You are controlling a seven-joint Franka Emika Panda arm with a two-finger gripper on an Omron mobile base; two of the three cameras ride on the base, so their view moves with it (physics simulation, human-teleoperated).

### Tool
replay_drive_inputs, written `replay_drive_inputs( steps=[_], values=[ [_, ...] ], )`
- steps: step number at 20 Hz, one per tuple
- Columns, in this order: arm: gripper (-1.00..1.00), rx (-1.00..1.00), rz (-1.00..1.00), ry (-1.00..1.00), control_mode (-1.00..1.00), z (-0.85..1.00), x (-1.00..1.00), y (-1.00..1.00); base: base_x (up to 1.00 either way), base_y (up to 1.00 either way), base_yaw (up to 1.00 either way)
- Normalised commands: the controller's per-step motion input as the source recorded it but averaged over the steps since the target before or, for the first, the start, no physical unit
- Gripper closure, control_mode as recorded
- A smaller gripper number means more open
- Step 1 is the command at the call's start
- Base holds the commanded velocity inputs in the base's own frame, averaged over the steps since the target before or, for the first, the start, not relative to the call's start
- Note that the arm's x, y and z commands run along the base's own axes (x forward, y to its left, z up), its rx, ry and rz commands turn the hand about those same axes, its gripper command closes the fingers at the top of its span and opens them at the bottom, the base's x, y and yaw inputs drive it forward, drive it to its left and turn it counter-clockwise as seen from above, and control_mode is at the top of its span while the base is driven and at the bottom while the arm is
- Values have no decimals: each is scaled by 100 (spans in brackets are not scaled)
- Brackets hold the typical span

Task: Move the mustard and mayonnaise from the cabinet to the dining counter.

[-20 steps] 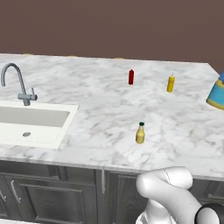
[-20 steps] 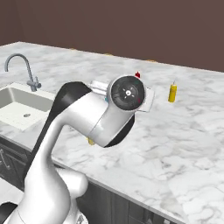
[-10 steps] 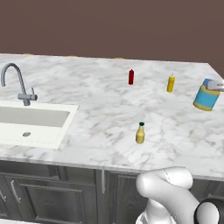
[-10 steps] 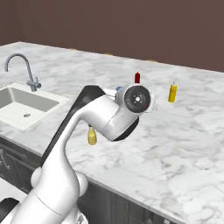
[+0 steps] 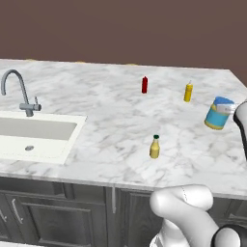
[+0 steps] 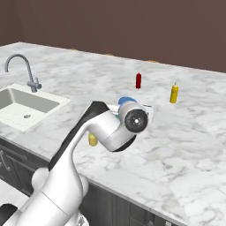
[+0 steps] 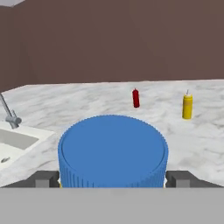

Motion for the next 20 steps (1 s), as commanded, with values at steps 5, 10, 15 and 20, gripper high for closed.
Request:
replay_drive_inputs(
  steps=[5, 10, 15, 20],
  values=[
    [100, -6, 0, -9, -100, -63, 21, 0, 0, 0, 0],
    [100, -5, 0, -4, -100, -47, 19, 0, 0, 0, 0],
    [100, -4, 2, 0, -100, -35, 39, -12, 0, 0, 0],
    [100, -1, 12, 5, -100, -19, 40, -40, 0, 0, 0]
  ],
)
